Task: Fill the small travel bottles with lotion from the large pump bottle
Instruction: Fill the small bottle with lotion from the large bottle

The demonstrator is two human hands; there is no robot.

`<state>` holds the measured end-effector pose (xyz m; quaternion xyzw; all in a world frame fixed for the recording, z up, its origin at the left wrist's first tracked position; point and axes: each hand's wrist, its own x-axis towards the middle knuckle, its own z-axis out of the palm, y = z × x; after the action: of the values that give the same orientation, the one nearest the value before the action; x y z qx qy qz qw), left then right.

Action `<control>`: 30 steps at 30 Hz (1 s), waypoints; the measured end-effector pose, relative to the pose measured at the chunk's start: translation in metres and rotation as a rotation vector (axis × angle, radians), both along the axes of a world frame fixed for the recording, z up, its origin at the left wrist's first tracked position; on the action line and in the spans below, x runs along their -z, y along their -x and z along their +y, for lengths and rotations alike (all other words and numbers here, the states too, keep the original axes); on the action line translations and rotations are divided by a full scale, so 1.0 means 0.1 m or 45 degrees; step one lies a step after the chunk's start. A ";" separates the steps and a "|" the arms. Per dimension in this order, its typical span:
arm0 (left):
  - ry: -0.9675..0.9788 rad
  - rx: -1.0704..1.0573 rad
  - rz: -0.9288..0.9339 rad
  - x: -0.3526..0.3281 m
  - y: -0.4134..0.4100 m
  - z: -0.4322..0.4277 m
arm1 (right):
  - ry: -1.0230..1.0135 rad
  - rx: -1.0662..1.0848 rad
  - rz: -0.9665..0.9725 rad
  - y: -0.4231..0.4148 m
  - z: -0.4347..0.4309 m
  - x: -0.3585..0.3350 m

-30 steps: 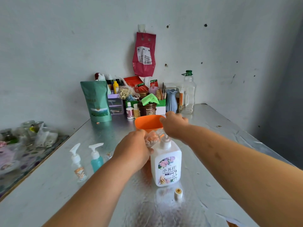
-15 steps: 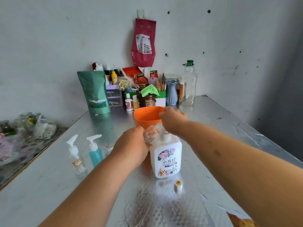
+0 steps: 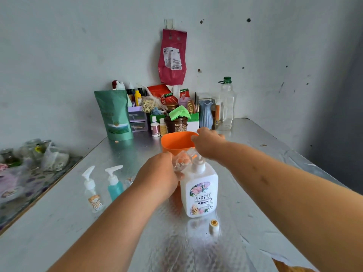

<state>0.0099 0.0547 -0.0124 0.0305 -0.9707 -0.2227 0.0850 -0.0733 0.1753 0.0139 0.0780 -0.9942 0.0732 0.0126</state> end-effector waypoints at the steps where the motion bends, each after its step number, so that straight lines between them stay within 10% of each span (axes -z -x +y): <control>1: 0.000 0.003 0.002 0.01 0.00 -0.01 | 0.017 0.006 0.002 0.01 0.01 0.01; 30: 0.060 -0.006 -0.010 0.01 0.03 0.00 | 0.050 0.039 -0.015 0.02 0.01 0.06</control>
<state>0.0065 0.0549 -0.0138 0.0315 -0.9759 -0.1995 0.0825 -0.0751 0.1766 0.0075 0.0620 -0.9937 0.0930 0.0092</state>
